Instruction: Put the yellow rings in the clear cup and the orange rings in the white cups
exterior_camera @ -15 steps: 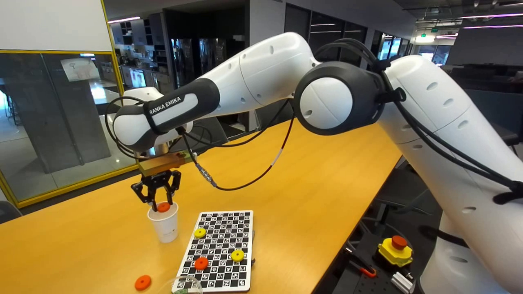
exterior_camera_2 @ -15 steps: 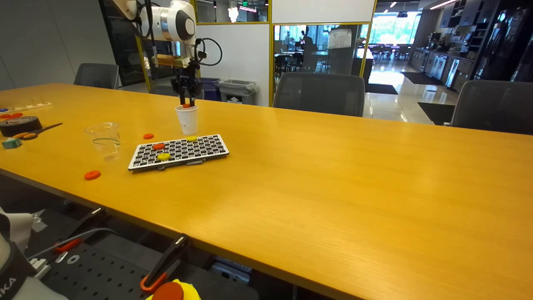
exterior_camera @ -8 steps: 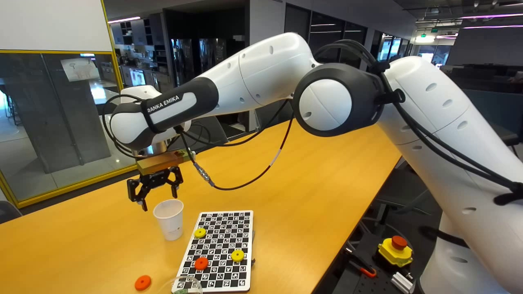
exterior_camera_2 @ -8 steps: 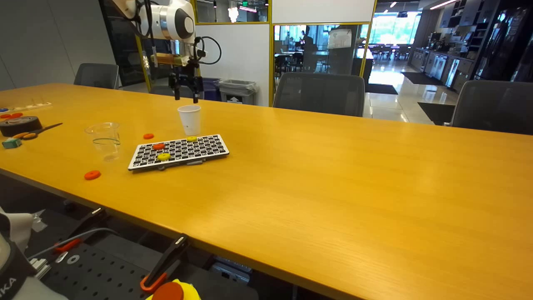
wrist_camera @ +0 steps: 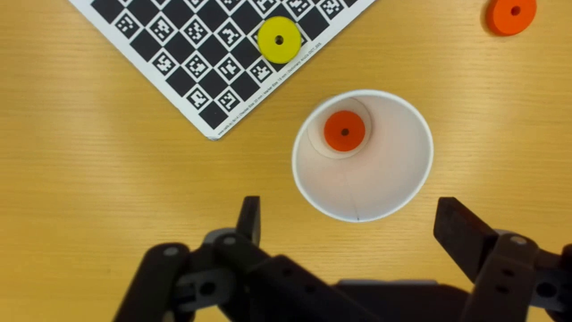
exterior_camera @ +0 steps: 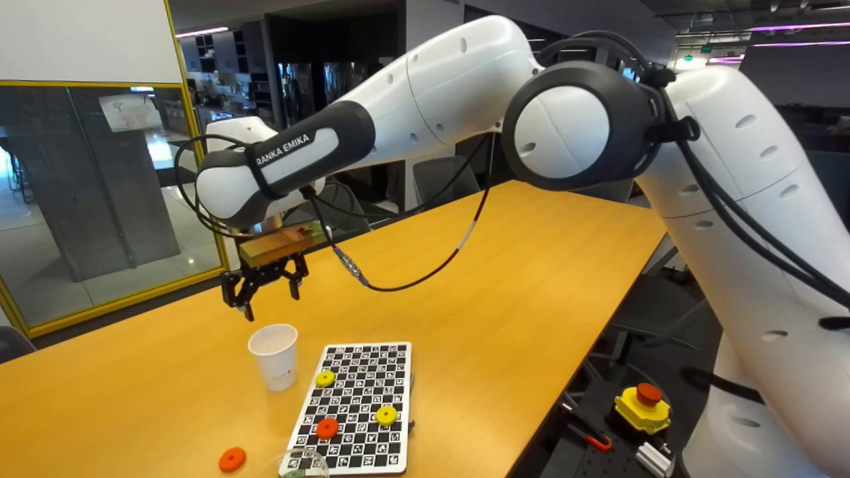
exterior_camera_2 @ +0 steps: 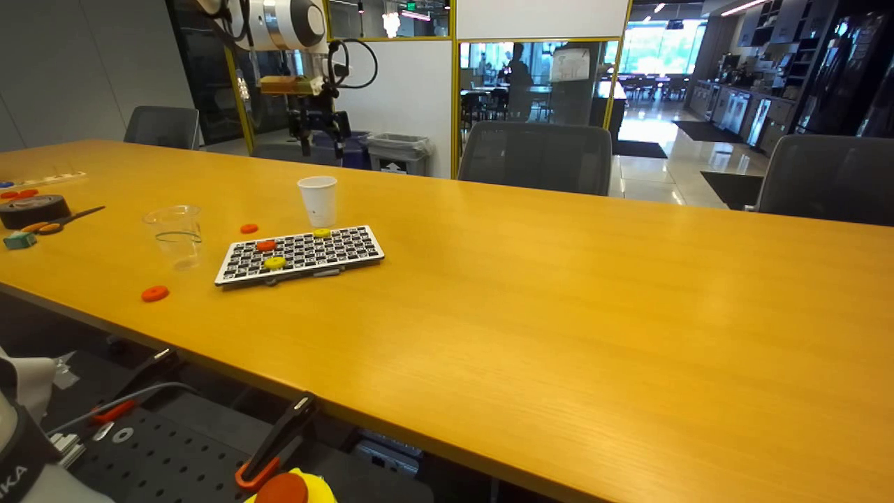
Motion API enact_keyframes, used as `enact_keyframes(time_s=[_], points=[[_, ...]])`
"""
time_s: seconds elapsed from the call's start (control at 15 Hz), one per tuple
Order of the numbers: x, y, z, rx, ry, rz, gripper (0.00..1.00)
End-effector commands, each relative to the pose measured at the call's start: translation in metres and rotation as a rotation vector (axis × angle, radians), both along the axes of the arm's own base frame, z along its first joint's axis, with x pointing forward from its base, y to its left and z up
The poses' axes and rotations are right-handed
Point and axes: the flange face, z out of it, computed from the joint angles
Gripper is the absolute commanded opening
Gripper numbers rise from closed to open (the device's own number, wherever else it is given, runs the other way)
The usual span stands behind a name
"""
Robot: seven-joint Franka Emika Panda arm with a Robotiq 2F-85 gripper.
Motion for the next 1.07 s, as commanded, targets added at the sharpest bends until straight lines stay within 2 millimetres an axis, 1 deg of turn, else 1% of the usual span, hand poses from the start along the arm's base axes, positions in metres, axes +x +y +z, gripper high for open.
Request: enact_keyframes(time_s=[0.0, 0.13, 0.33, 0.53, 0.67, 0.8, 1.0], points=[[-0.031, -0.025, 0.008, -0.040, -0.063, 0.047, 1.00], [-0.045, -0.035, 0.000, -0.028, -0.069, 0.041, 1.00], [-0.074, -0.048, -0.013, -0.020, -0.055, 0.024, 1.00], [-0.106, -0.062, -0.023, -0.015, -0.035, 0.042, 1.00], [-0.117, -0.063, -0.032, -0.009, -0.023, 0.066, 1.00], [-0.125, -0.059, -0.043, -0.006, -0.022, 0.099, 1.00], [-0.124, -0.047, -0.064, -0.004, -0.008, 0.144, 1.00]])
